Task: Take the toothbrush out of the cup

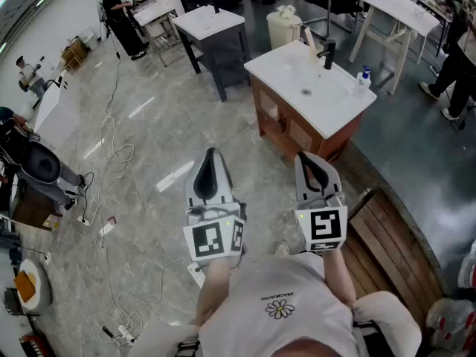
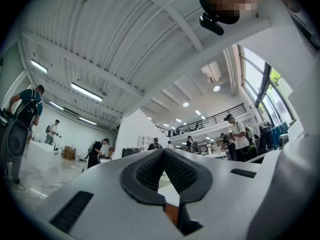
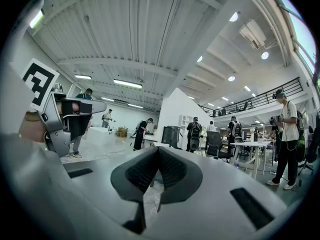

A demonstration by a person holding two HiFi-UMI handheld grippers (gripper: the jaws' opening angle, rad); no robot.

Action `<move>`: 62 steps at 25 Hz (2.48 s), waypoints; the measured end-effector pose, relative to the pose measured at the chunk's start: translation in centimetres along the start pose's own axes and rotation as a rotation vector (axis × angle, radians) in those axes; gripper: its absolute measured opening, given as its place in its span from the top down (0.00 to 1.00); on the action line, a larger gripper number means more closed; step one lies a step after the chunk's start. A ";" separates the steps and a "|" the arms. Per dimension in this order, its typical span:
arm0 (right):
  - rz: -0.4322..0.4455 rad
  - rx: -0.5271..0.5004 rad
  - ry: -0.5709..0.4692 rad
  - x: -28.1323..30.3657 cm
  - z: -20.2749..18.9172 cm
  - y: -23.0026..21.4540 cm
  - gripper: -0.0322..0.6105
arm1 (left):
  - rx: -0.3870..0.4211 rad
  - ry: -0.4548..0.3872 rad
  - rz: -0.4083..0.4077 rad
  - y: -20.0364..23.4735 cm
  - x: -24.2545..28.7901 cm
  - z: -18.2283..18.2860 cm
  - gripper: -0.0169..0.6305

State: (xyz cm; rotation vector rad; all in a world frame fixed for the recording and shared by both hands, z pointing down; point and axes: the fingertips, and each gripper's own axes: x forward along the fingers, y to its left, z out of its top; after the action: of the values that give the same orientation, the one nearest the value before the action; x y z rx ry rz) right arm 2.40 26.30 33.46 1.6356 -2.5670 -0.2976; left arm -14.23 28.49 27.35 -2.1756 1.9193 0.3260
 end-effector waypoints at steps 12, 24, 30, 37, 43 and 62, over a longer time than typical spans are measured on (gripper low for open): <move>0.004 0.018 -0.031 1.4 -0.7 -1.7 0.93 | -0.008 0.023 0.010 -0.3 1.7 -1.8 0.95; 0.011 0.065 0.000 3.2 -3.1 -3.8 0.93 | 0.006 0.049 0.019 -0.8 4.3 -3.7 0.95; 0.023 0.082 0.024 4.4 -3.9 -4.2 0.93 | 0.009 0.062 0.044 0.0 5.5 -4.3 0.95; 0.049 0.027 0.009 8.1 -4.5 -4.9 0.93 | -0.009 0.042 0.066 1.7 9.1 -5.8 0.95; 0.034 -0.006 -0.023 15.1 -4.1 -6.6 0.93 | -0.023 0.011 0.037 3.7 16.2 -7.4 0.95; -0.071 -0.007 -0.021 46.0 -1.8 -10.6 0.93 | -0.105 0.022 -0.117 16.0 45.6 -14.7 0.95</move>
State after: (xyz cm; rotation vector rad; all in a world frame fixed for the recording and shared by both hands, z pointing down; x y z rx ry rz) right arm -7.51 -19.88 31.44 1.7322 -2.5235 -0.3301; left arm -24.23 -21.02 26.94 -2.3560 1.8149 0.3922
